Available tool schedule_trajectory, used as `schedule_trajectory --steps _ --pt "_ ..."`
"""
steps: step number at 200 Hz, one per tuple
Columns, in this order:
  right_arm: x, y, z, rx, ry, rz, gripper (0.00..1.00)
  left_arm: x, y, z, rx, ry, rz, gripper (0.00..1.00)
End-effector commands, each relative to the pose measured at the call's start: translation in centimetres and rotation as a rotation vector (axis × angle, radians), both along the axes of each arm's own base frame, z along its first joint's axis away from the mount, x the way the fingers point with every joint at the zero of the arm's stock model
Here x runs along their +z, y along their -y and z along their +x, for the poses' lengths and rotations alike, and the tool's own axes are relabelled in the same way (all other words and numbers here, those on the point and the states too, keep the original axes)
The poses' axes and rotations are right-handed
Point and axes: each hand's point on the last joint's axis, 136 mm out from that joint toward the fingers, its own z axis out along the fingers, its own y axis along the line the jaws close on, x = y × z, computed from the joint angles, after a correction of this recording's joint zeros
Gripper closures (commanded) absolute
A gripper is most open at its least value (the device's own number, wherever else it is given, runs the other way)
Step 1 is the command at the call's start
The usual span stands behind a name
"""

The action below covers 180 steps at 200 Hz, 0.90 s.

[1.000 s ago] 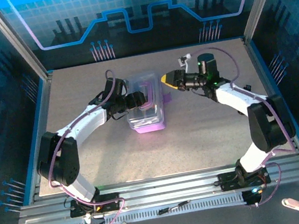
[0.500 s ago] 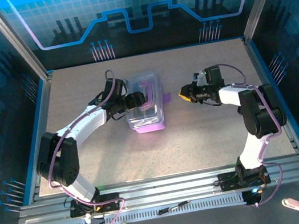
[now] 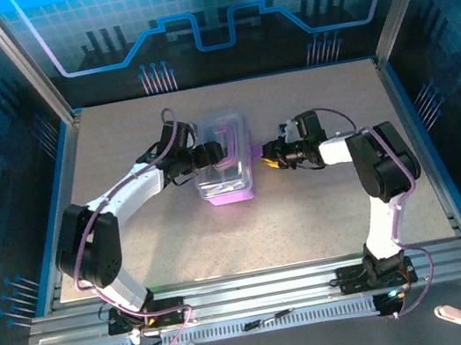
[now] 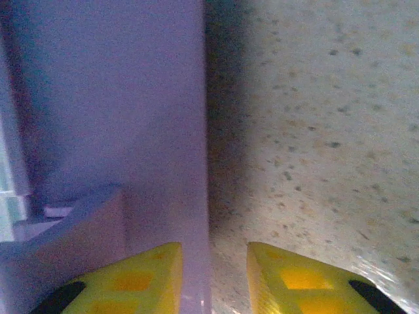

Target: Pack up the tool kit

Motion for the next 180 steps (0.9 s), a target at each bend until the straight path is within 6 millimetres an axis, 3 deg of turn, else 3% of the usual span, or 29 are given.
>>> schedule_trajectory --steps 1,180 --pt "2.1 -1.3 0.8 0.031 0.059 0.056 0.67 -8.4 -2.7 -5.8 0.007 -0.306 0.144 0.29" --pt "7.9 -3.3 0.1 0.097 0.169 0.241 0.59 -8.7 -2.7 -6.3 0.004 -0.311 0.092 0.29"
